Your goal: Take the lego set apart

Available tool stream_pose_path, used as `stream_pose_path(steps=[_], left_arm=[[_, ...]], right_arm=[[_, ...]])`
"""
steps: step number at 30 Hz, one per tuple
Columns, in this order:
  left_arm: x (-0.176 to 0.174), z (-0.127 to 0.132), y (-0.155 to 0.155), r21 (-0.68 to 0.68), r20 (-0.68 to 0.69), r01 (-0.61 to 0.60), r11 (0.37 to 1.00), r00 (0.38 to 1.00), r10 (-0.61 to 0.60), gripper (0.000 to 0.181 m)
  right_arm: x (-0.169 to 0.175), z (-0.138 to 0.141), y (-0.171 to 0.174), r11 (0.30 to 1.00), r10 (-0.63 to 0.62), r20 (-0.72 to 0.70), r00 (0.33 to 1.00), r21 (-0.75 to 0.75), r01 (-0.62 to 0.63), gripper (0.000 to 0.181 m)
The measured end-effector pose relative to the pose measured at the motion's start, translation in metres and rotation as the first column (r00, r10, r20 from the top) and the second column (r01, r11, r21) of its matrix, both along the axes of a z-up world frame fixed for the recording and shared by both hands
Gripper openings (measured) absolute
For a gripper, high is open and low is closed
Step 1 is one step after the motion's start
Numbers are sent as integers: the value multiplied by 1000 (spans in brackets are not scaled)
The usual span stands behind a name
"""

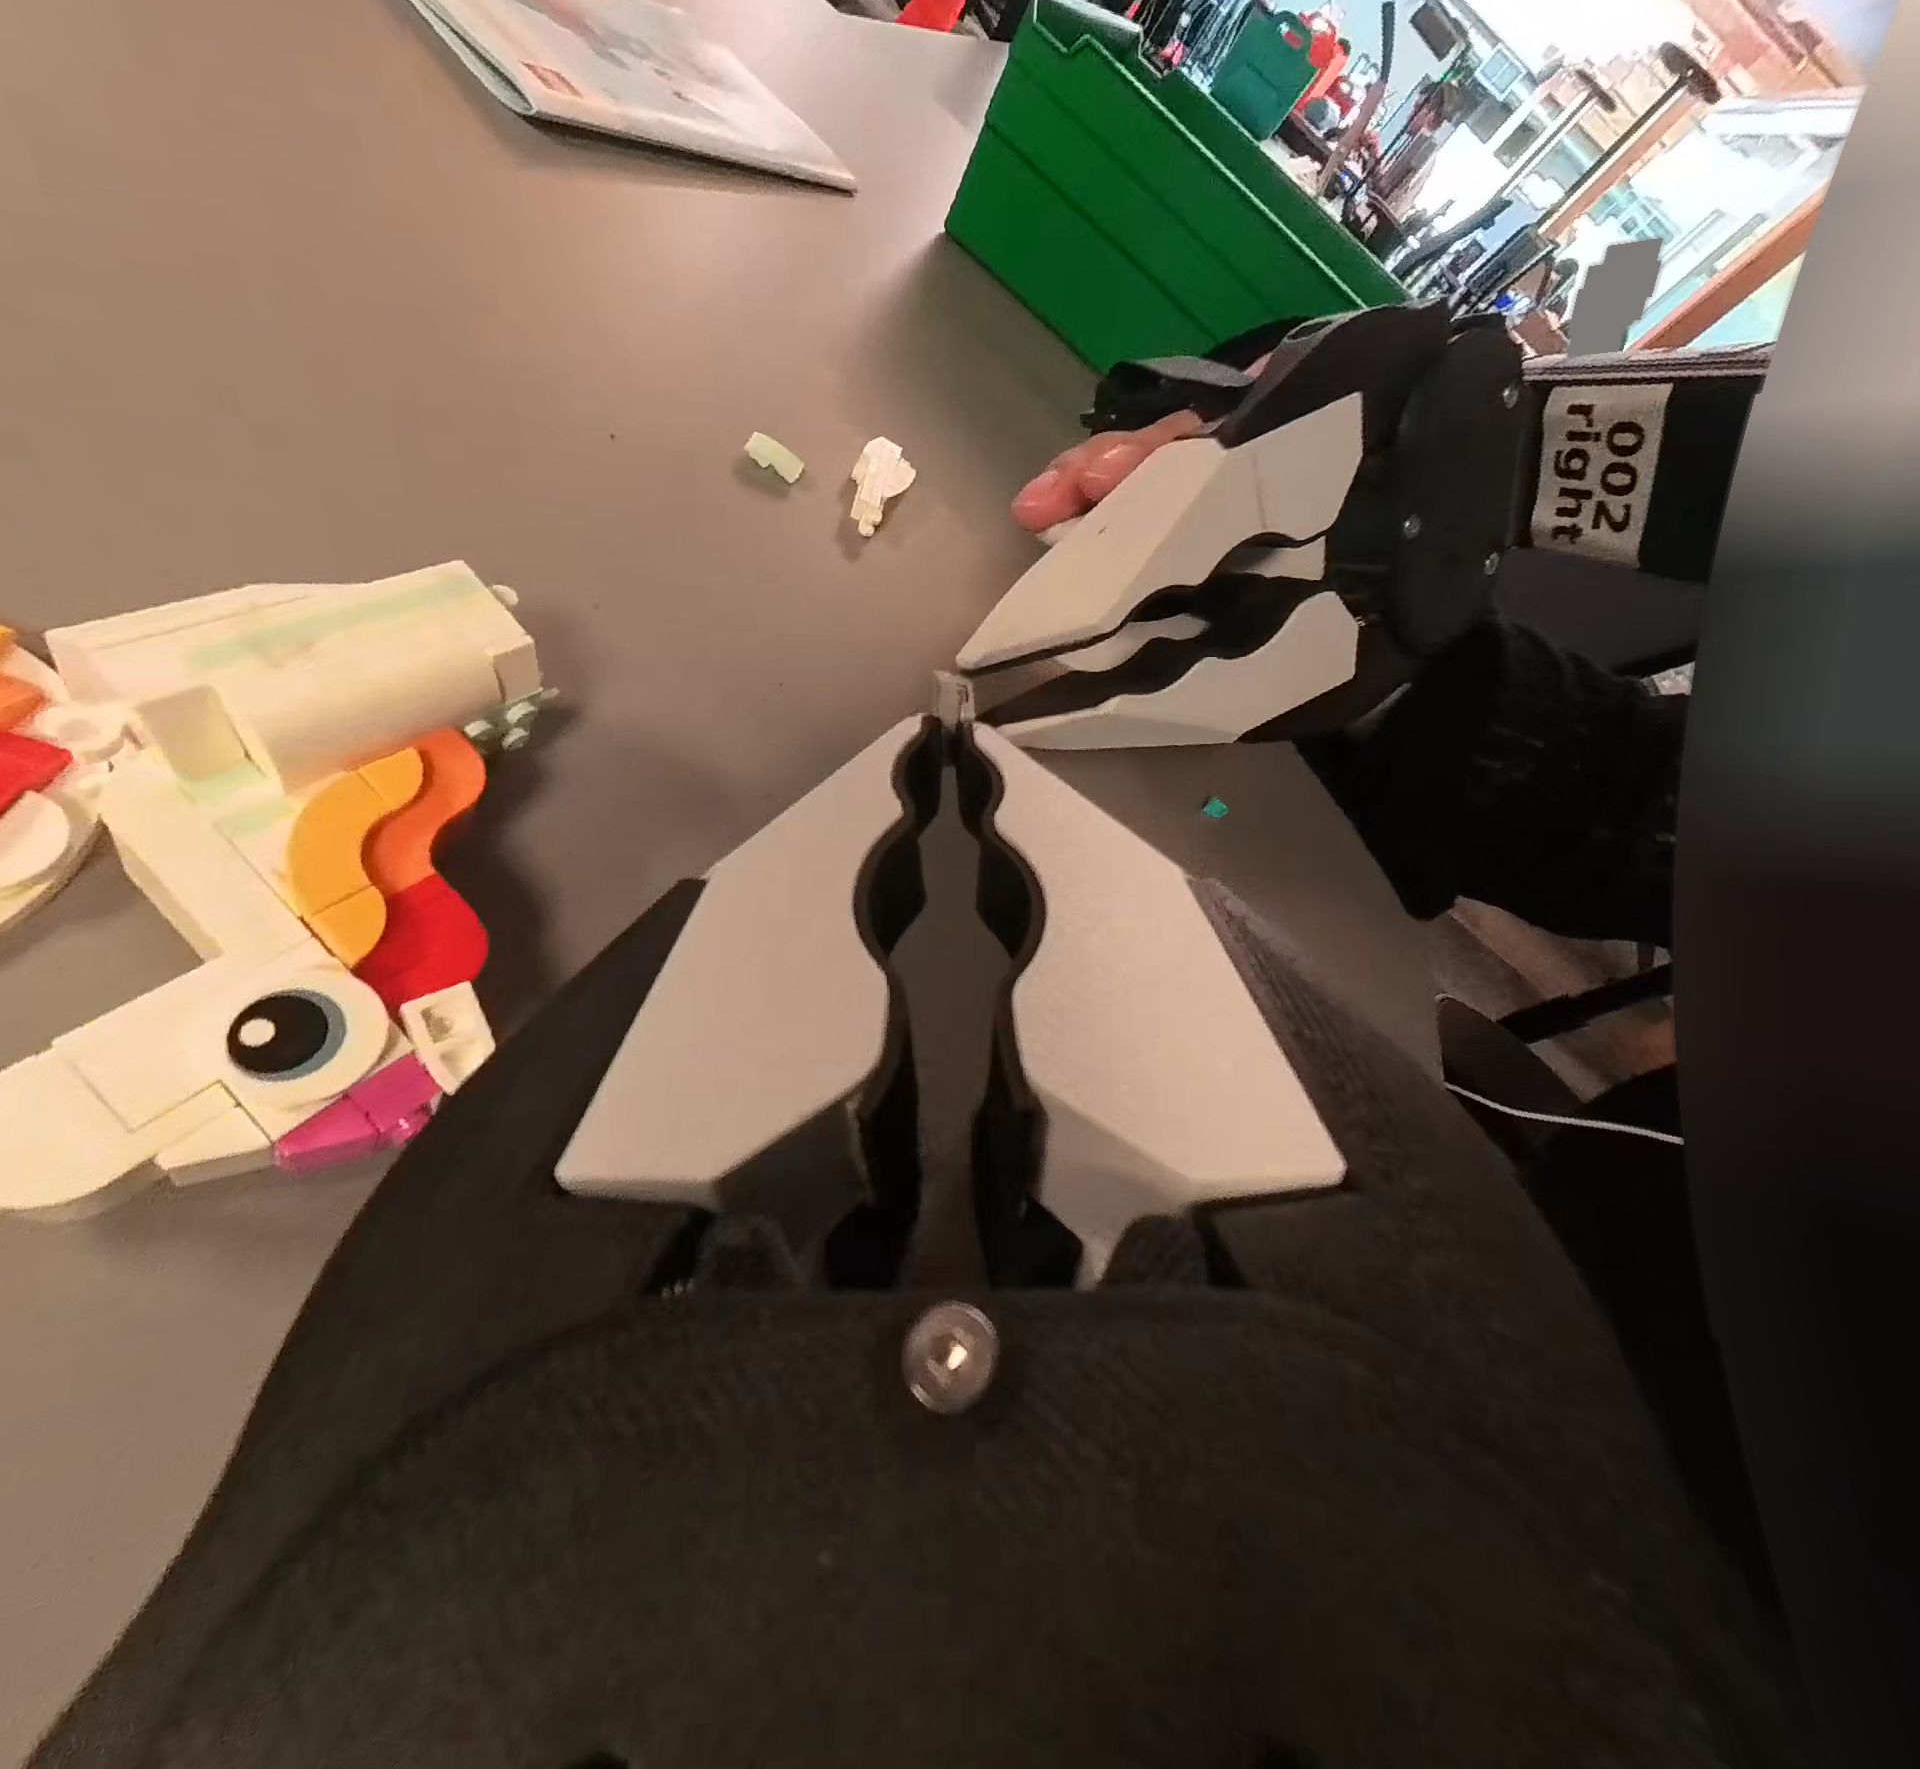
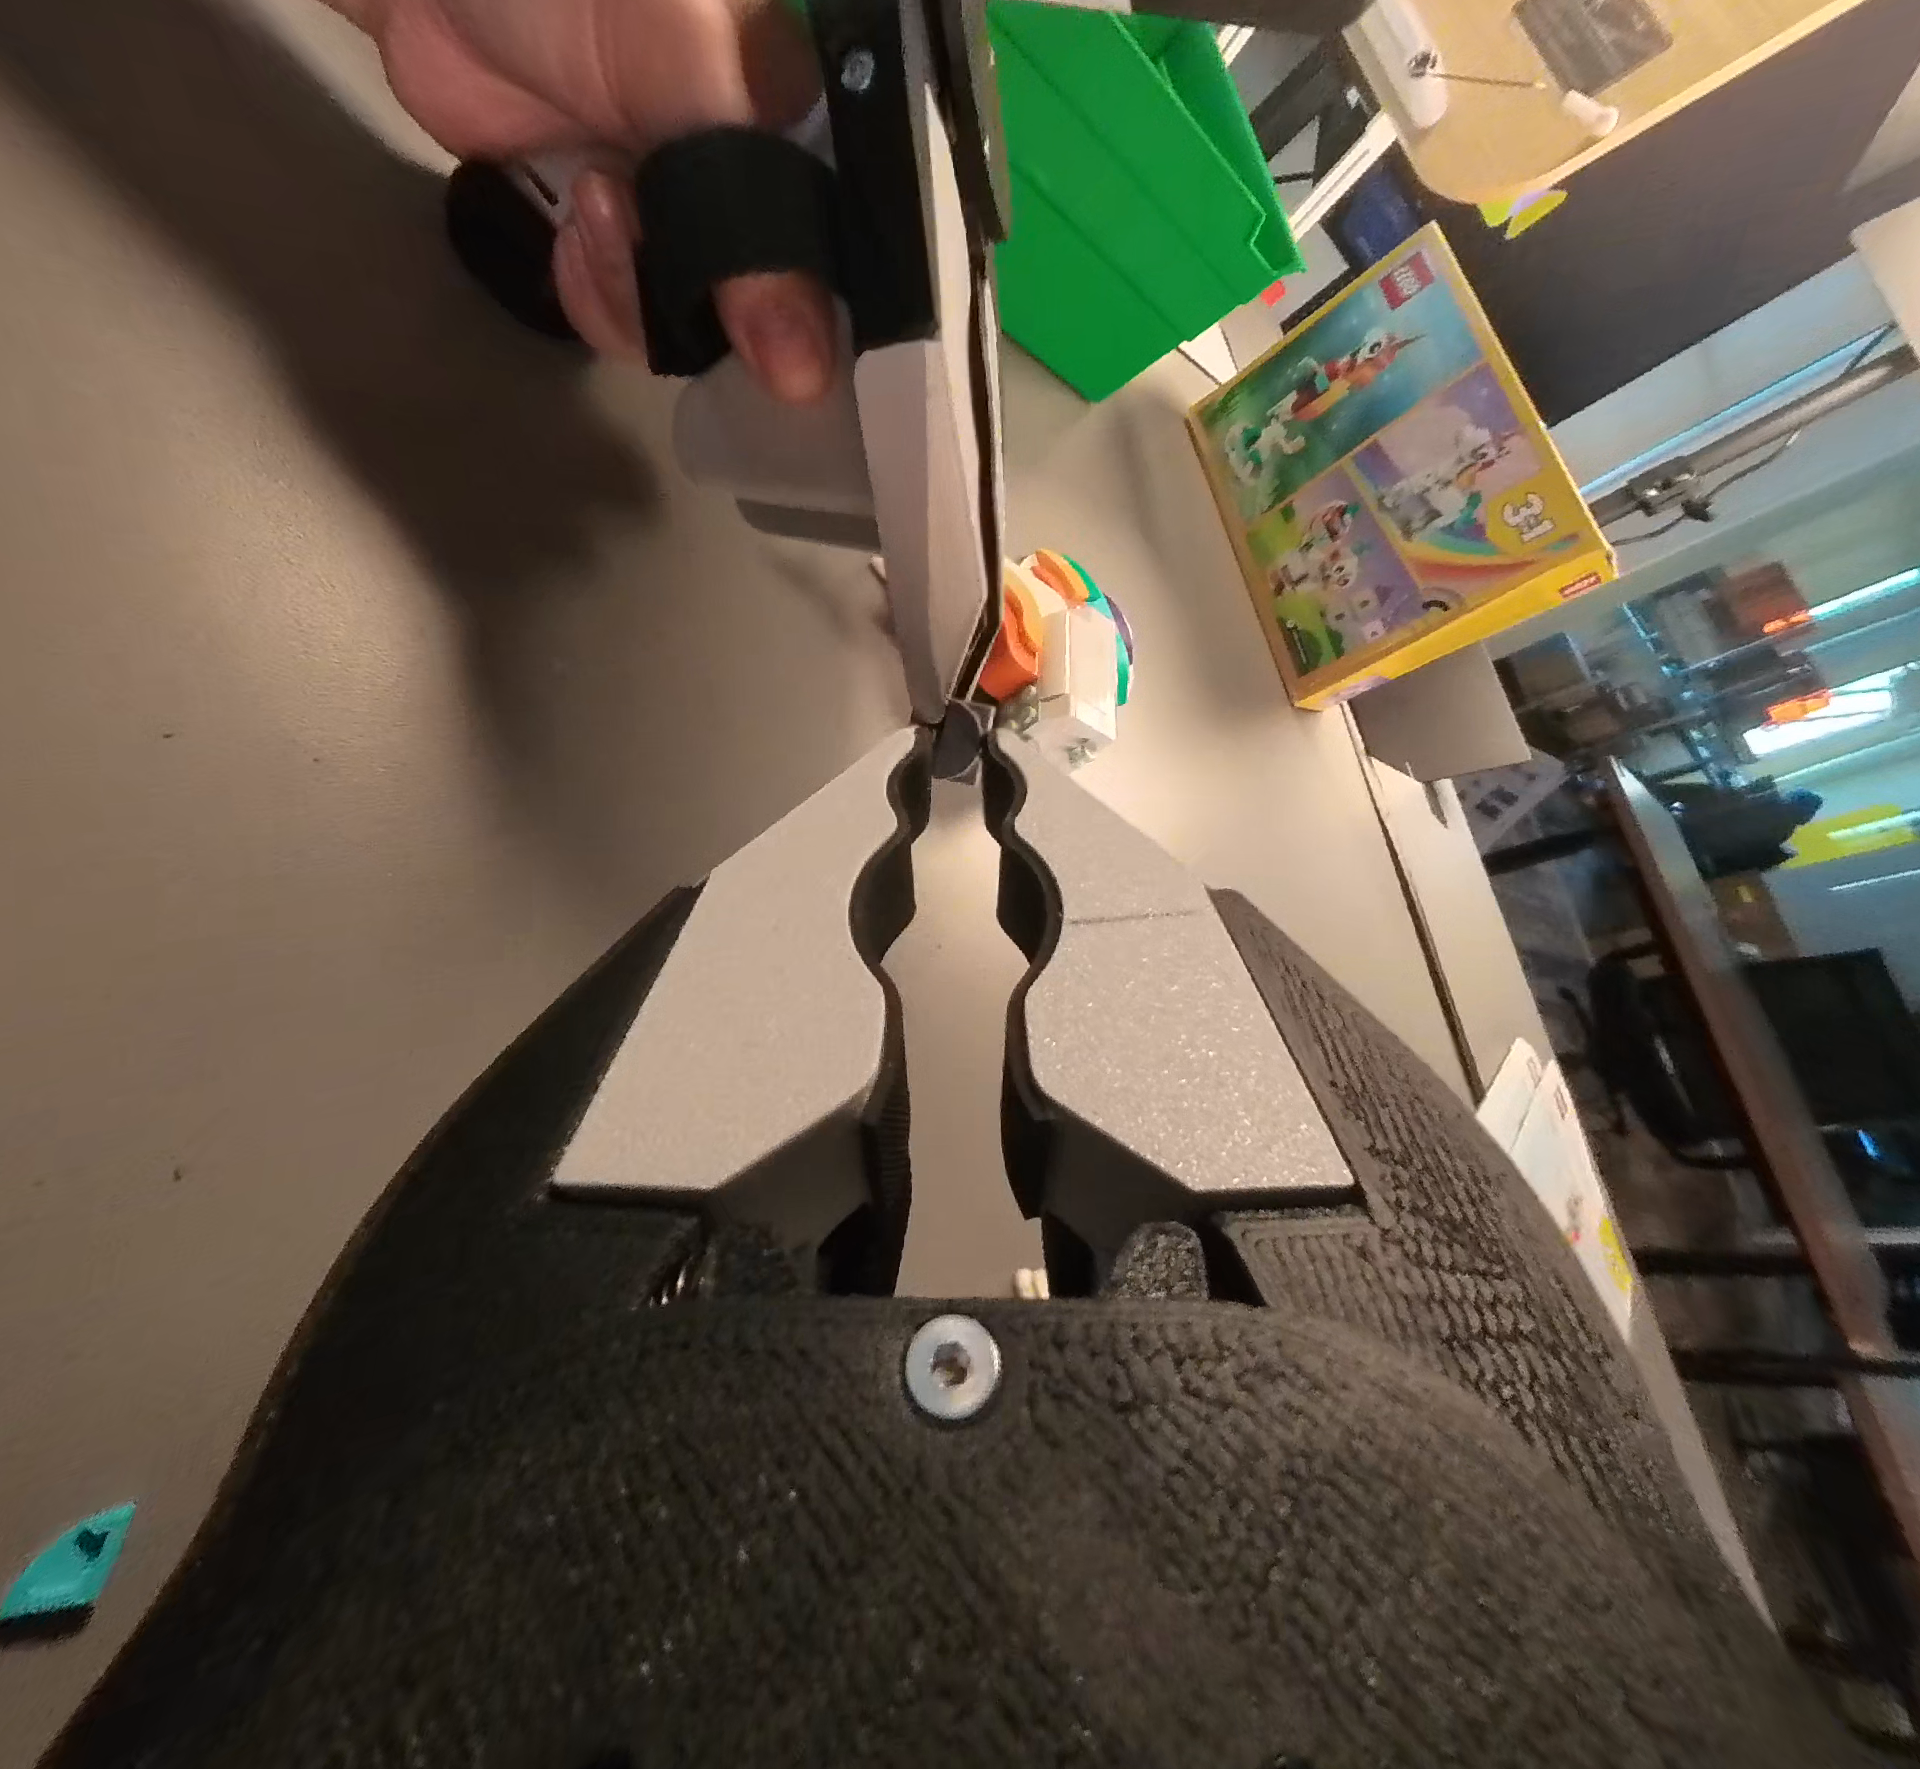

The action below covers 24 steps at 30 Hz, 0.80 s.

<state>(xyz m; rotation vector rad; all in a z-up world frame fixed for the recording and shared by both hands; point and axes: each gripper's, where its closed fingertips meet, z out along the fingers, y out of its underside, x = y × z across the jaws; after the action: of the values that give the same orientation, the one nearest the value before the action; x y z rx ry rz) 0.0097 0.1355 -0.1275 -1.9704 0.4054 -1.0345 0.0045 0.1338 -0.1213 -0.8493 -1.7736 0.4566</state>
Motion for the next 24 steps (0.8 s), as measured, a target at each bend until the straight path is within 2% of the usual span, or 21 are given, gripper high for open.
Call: stream_pose_path(steps=[6,9,12,15,21,24], left_arm=[[0,-7,-1,-21,-50,4,1000,999,-6,2],[2,-11,-3,-49,-60,24,998,998,-27,2],[5,-14,-6,-81,-49,51,995,997,-55,2],[9,-15,-9,-62,-89,75,995,993,-80,2],[11,-17,-12,37,-234,101,994,968,-89,2],[11,-14,-12,34,-208,101,994,974,-91,2]], right_arm=[[0,-7,0,1000,-3,45,999,-9,3,10],[3,-12,1,995,9,76,997,97,-16,12],[5,-16,-3,977,35,113,993,204,-58,28],[4,-19,-9,967,41,139,989,243,-75,18],[8,-20,-10,979,41,176,984,190,-75,15],[8,-18,-9,988,34,165,986,142,-57,13]])
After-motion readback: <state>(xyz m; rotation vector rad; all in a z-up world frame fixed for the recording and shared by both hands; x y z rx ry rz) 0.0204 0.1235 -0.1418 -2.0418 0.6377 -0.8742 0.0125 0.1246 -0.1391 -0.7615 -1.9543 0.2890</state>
